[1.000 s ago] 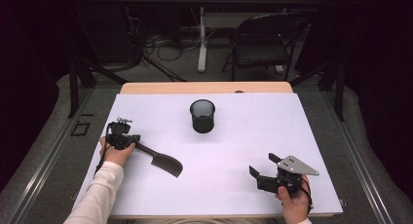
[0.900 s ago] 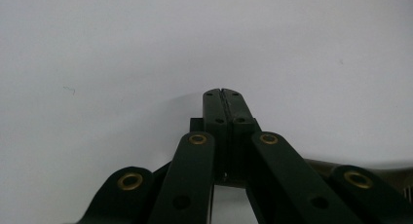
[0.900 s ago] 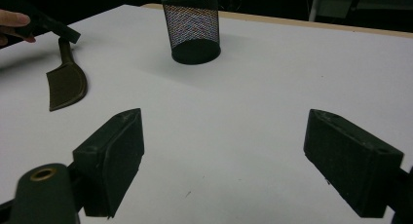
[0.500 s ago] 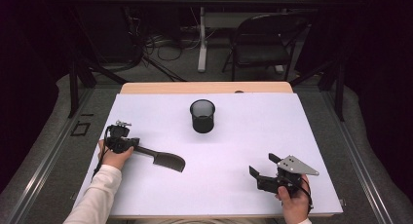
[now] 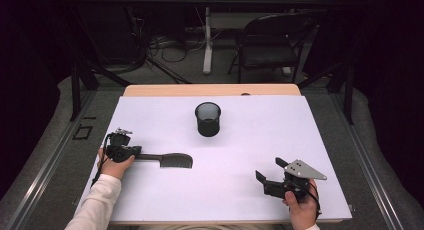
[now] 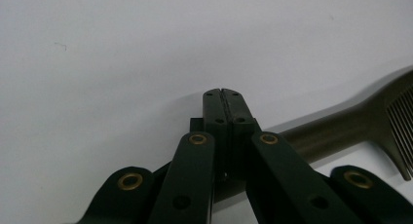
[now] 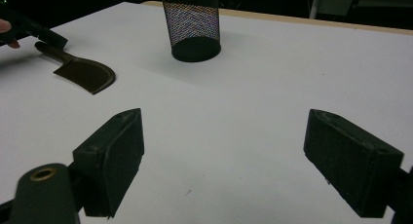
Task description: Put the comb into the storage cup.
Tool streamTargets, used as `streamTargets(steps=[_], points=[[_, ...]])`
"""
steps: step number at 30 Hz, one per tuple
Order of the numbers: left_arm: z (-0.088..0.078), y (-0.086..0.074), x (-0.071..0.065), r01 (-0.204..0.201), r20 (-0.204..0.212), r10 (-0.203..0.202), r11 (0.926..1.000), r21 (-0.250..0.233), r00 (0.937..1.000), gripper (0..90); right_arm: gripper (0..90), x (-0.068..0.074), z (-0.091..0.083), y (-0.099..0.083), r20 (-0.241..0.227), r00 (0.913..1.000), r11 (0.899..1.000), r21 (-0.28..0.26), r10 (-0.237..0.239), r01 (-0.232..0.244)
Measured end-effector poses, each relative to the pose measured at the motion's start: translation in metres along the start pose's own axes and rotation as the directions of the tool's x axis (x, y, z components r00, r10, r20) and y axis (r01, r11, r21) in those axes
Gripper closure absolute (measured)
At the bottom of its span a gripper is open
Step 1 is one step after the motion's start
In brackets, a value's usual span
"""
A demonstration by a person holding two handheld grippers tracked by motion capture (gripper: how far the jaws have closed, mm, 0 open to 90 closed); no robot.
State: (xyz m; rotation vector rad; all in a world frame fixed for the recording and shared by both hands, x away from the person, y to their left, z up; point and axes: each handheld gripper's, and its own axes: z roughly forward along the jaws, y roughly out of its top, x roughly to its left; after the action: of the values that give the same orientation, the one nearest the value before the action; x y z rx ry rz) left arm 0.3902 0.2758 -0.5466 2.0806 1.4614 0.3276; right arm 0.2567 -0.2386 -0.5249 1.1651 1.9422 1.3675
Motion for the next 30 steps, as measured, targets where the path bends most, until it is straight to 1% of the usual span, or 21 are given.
streamTargets(steps=[6, 8, 10, 13, 21, 30], points=[[-0.003, -0.004, -0.003, -0.011, 0.014, 0.011, 0.9999, -0.001, 0.9998, 90.0, 14.7, 0.000, 0.000, 0.000, -0.001, 1.0000, 1.000, 0.000, 0.002, -0.002], [-0.004, -0.005, -0.004, -0.021, 0.015, 0.021, 0.9998, 0.003, 0.9997, 90.0, 14.7, 0.000, 0.000, 0.000, -0.002, 1.0000, 1.000, -0.002, 0.003, -0.003], [-0.006, -0.006, -0.005, -0.021, 0.019, 0.021, 0.9998, -0.002, 0.9996, 90.0, 14.7, 0.000, 0.000, 0.000, -0.002, 1.0000, 1.000, -0.002, 0.003, -0.003], [-0.007, -0.008, -0.006, -0.029, 0.025, 0.029, 0.9995, 0.008, 0.9993, 90.0, 14.7, 0.000, 0.000, 0.000, -0.002, 1.0000, 1.000, -0.002, 0.003, -0.003], [-0.010, -0.015, -0.008, -0.039, 0.033, 0.039, 0.9991, 0.013, 0.9987, 90.0, 14.7, 0.000, 0.000, 0.000, -0.001, 1.0000, 1.000, 0.004, 0.001, -0.001], [-0.013, -0.021, -0.014, -0.066, 0.044, 0.065, 0.9975, 0.024, 0.9969, 90.0, 14.7, 0.000, 0.000, 0.000, -0.003, 1.0000, 1.000, 0.008, 0.006, -0.006]])
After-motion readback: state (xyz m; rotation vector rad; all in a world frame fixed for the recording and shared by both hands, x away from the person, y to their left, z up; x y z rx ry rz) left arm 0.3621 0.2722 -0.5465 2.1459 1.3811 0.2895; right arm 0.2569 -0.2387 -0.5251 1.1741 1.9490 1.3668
